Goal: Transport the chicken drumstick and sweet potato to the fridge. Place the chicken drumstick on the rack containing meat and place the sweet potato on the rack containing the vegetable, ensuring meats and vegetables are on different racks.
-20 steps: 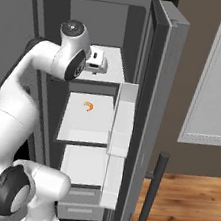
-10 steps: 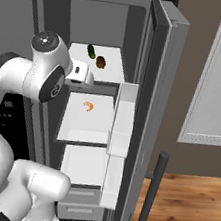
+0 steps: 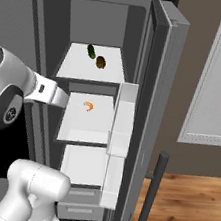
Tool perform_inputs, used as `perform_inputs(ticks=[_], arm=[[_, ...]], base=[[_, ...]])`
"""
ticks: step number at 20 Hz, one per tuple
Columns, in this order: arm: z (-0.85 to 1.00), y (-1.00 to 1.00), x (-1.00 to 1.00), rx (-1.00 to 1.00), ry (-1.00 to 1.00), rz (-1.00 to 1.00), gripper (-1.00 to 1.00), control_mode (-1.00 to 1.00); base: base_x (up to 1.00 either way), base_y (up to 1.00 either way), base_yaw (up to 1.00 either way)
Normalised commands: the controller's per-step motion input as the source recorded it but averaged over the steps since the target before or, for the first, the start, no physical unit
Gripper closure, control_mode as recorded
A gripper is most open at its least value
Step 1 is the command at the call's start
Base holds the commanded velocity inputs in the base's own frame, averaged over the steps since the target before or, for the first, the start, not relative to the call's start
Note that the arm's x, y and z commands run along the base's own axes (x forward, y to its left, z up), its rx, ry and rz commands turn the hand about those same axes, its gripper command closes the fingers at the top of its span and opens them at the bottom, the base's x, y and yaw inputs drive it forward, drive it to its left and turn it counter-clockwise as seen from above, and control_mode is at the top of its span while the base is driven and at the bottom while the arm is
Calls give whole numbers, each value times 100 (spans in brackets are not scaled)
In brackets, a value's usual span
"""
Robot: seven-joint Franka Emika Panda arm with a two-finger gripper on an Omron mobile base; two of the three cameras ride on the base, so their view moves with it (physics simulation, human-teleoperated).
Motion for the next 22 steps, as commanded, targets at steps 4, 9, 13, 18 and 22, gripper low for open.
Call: perform_inputs(ticks=[4, 9, 13, 18, 22], arm=[[21, 0, -100, 0, 0, -13, -100, -100], [12, 0, -40, 0, 0, -5, -100, 100], [0, 0, 0, 0, 0, 0, -100, 100], [0, 0, 0, 0, 0, 0, -100, 100], [0, 0, 0, 0, 0, 0, -100, 100]], base=[[0, 0, 0], [-60, 0, -4], [-100, 28, -2], [-100, 94, -8], [-100, 100, -19]])
